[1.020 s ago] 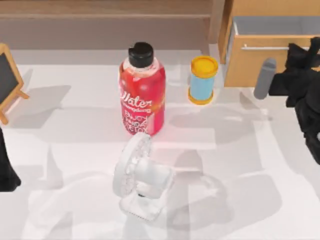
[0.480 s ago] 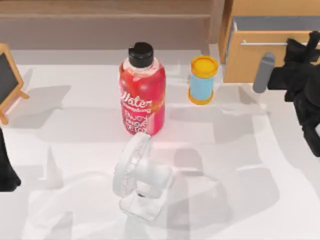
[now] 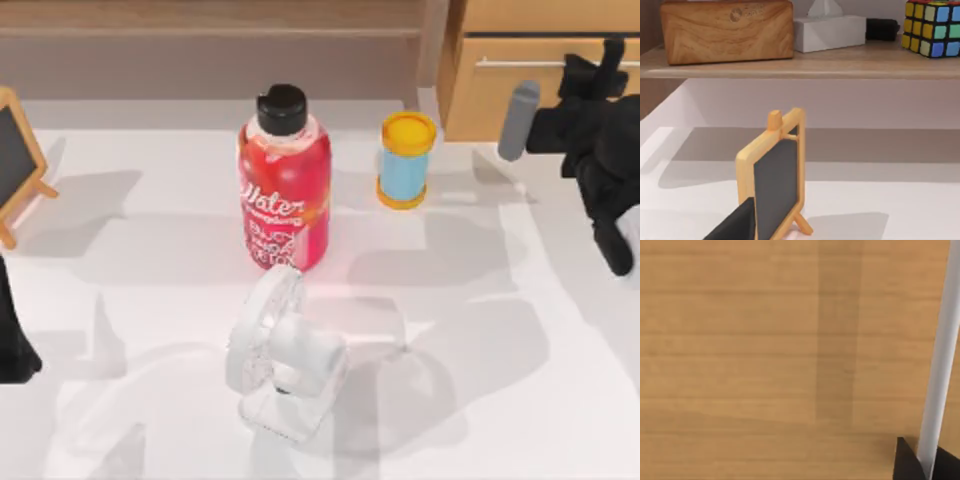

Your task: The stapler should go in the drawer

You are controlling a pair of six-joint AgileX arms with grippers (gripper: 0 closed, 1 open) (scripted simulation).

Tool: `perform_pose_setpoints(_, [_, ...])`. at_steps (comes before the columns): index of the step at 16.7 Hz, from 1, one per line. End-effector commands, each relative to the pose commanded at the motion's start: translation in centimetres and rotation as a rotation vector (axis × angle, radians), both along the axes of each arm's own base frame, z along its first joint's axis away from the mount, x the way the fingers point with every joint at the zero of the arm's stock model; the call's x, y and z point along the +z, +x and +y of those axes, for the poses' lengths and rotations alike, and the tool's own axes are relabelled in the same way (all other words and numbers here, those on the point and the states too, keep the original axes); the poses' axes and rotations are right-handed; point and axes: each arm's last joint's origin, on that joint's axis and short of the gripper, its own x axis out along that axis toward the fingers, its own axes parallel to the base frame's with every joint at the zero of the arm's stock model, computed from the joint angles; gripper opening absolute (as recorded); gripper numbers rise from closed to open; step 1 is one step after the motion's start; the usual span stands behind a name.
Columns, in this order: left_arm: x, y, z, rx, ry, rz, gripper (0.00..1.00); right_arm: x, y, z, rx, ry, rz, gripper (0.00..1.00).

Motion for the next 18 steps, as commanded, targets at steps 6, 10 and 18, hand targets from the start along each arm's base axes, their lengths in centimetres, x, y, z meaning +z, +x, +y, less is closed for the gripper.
perform_pose_setpoints(6, [0.0, 0.0, 0.0, 0.0, 0.0, 0.0, 1.0, 0.2, 2.3, -0.1, -0.001, 0.011, -0.005, 0.0])
perform_pose_setpoints(10, [0.0, 0.0, 0.0, 0.0, 0.0, 0.0, 1.0, 0.3, 2.3, -0.1, -0.001, 0.011, -0.005, 0.0])
perform_pose_setpoints(18, [0.0, 0.0, 0.0, 0.0, 0.0, 0.0, 1.0, 0.3, 2.3, -0.1, -0.001, 0.011, -0.005, 0.6])
